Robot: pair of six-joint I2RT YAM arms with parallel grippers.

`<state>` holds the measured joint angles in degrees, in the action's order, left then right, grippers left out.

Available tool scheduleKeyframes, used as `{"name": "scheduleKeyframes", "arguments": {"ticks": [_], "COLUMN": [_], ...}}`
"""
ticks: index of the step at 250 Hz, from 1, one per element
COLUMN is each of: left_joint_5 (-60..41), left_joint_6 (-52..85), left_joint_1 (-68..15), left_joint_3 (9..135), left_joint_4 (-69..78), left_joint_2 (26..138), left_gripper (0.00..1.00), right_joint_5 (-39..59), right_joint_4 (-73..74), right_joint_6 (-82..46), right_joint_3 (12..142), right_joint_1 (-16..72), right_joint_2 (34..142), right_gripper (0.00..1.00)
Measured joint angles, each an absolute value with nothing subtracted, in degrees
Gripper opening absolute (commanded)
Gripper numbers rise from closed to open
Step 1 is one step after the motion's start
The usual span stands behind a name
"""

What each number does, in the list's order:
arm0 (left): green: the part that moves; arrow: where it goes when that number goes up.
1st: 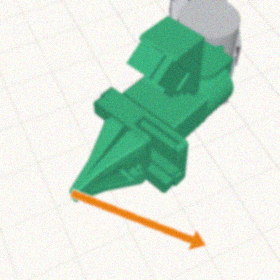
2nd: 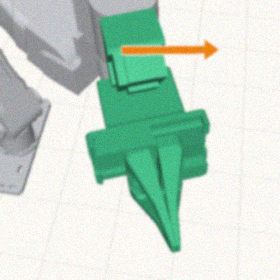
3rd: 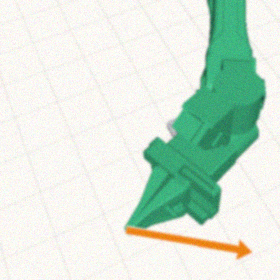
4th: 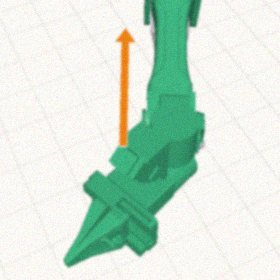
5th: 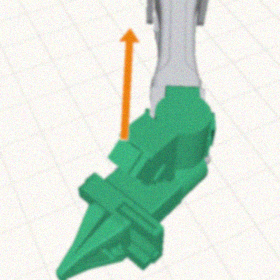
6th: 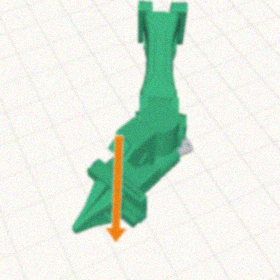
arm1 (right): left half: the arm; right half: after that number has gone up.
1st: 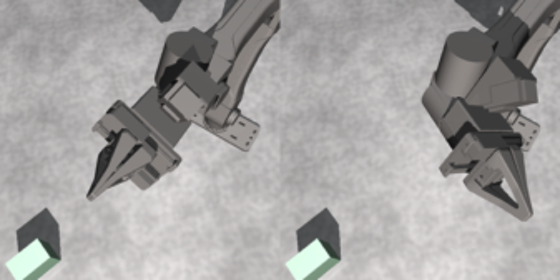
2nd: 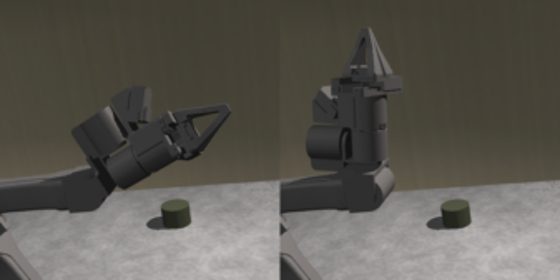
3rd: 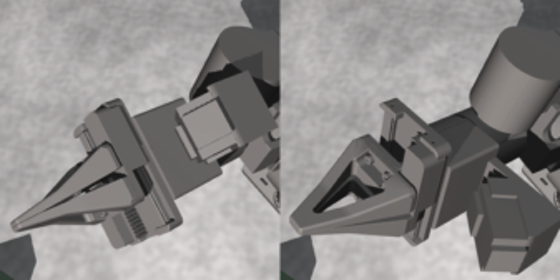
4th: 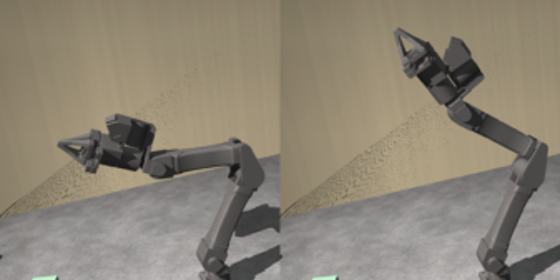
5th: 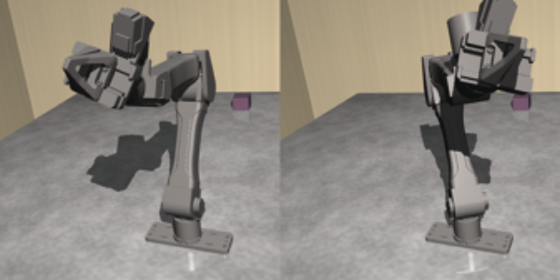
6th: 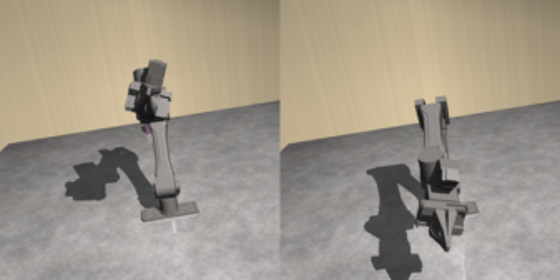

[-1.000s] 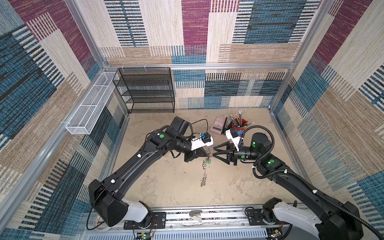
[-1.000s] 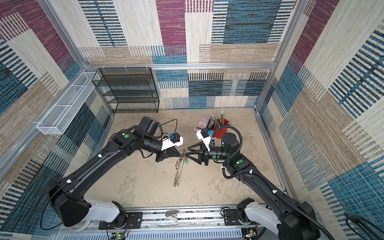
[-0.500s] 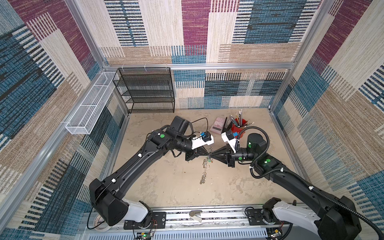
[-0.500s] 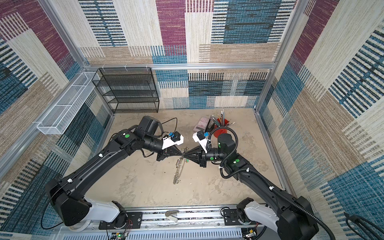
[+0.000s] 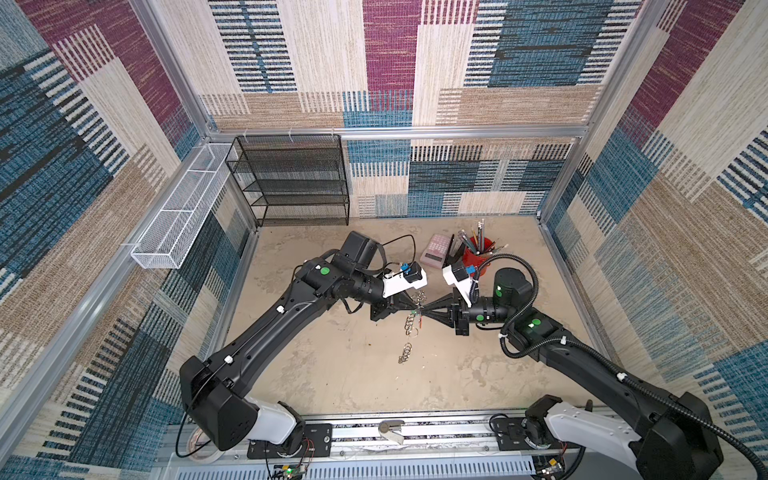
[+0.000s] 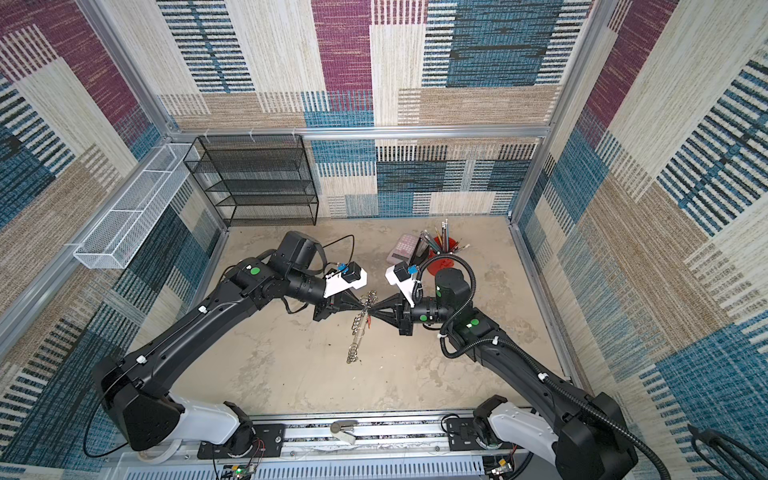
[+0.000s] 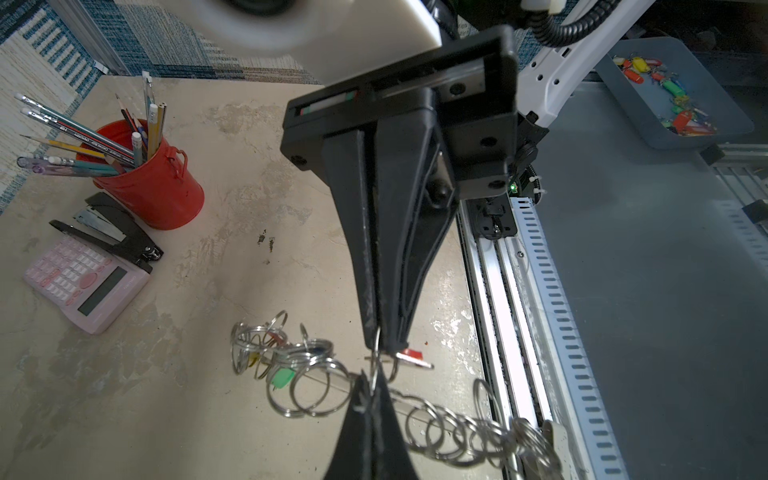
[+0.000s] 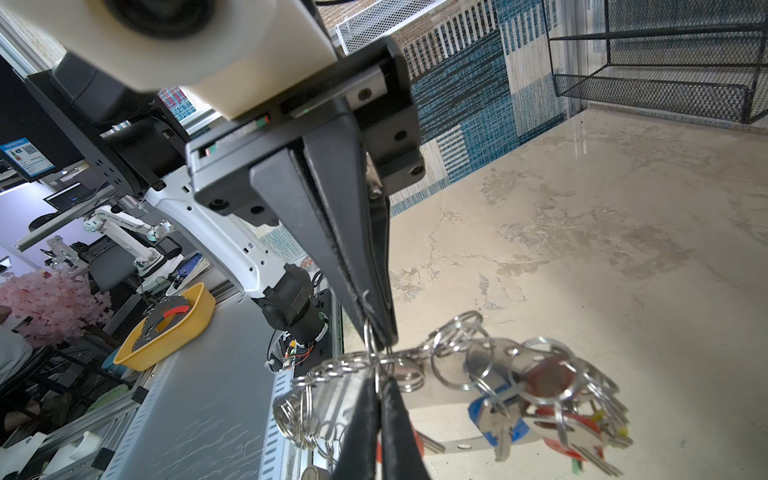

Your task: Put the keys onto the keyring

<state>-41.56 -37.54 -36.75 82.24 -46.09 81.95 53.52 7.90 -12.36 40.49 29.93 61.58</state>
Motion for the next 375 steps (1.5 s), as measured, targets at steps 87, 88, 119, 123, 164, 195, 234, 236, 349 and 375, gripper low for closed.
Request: {"name": "scheduleKeyframes", "arguments": {"ticks": [87,88,119,123,164,195,234,236,349,375], "left_joint_5": [-40.82,-40.82,-40.95,-41.01,-42.39,-44.01,-46.52,-46.65,-51.81,-52.58], "left_joint_6": [-37.54,-37.54,-37.26,-37.21,-35.35,-33.01,-28.77,-28.62,-16.27,-14.02], "left_joint_1": [-36.58,-36.58,-36.45,-36.40,-35.97,-35.75,-35.62,-35.62,-35.35,-35.35], "left_joint_3": [82.19,82.19,81.67,81.52,79.79,77.58,73.84,73.63,63.24,61.36], "left_joint_4": [-46.06,-46.06,-45.56,-45.36,-42.96,-40.18,-34.89,-34.61,-16.40,-12.99], "left_joint_2": [81.73,81.73,81.30,81.19,79.79,78.48,77.12,77.06,75.22,74.67], "left_gripper": [0.00,0.00,0.00,0.00,0.00,0.00,0.00,0.00,0.00,0.00], "right_joint_5": [52.90,52.90,52.88,52.88,52.93,53.63,54.39,54.46,56.03,56.45], "right_joint_4": [8.14,8.16,8.36,8.40,9.69,10.44,10.76,10.76,9.56,9.32], "right_joint_6": [-12.38,-12.38,-12.62,-12.62,-12.71,-12.86,-13.06,-13.06,-13.69,-13.69], "right_joint_3": [39.83,39.81,39.57,39.57,39.46,39.40,39.38,39.38,39.38,39.68], "right_joint_1": [29.93,29.93,29.95,29.95,30.02,30.02,30.02,30.02,29.93,29.93], "right_joint_2": [61.45,61.45,61.45,61.47,61.63,62.19,62.78,62.81,64.14,64.51], "right_gripper": [0.05,0.05,0.05,0.05,0.04,0.04,0.04,0.04,0.06,0.06]}}
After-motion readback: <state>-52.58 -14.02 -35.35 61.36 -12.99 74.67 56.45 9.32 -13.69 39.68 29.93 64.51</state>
